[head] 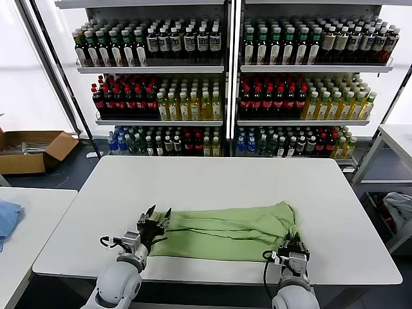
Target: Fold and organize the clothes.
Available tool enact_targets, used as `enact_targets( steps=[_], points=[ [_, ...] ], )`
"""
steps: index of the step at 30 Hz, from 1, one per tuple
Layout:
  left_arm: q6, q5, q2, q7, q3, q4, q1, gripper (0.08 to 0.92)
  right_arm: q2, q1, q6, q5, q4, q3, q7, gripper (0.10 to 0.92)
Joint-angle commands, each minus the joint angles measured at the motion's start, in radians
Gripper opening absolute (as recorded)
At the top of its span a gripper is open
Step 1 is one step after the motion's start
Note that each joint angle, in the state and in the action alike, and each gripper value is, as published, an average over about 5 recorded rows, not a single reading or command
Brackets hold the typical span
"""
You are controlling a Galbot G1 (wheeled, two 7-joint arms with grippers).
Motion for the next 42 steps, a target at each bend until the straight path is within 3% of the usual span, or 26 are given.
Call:
enact_targets(
  steps=[1, 8, 14, 39, 42],
  points=[
    [0.088, 0.012, -0.020, -0.072, -0.048, -0.099, 0.047, 0.628, -0.007, -0.012, 0.014, 0.029, 0.155, 0.003, 0.014, 0.470],
    [0.115, -0.004, -0.070, -0.098, -0.085, -0.112, 0.112, 0.805, -0.041, -0.008, 0.008, 0.033, 0.218, -0.014, 0.028, 0.686],
    [0.119, -0.045, -0.104, -0.104, -0.103, -0.111, 0.146, 0.822, -0.043, -0.012, 0.010, 0.050, 0.203, -0.009, 0.033, 0.812],
    [0.116, -0.093, -0.141, -0.073, -0.095, -0.004, 0.109, 0.822, -0.050, -0.041, 0.020, 0.056, 0.186, -0.009, 0.015, 0.823],
    [0.114, -0.093, -0.143, -0.063, -0.088, 0.004, 0.104, 0.782, -0.046, -0.040, 0.019, 0.055, 0.185, -0.008, 0.015, 0.823]
  ],
)
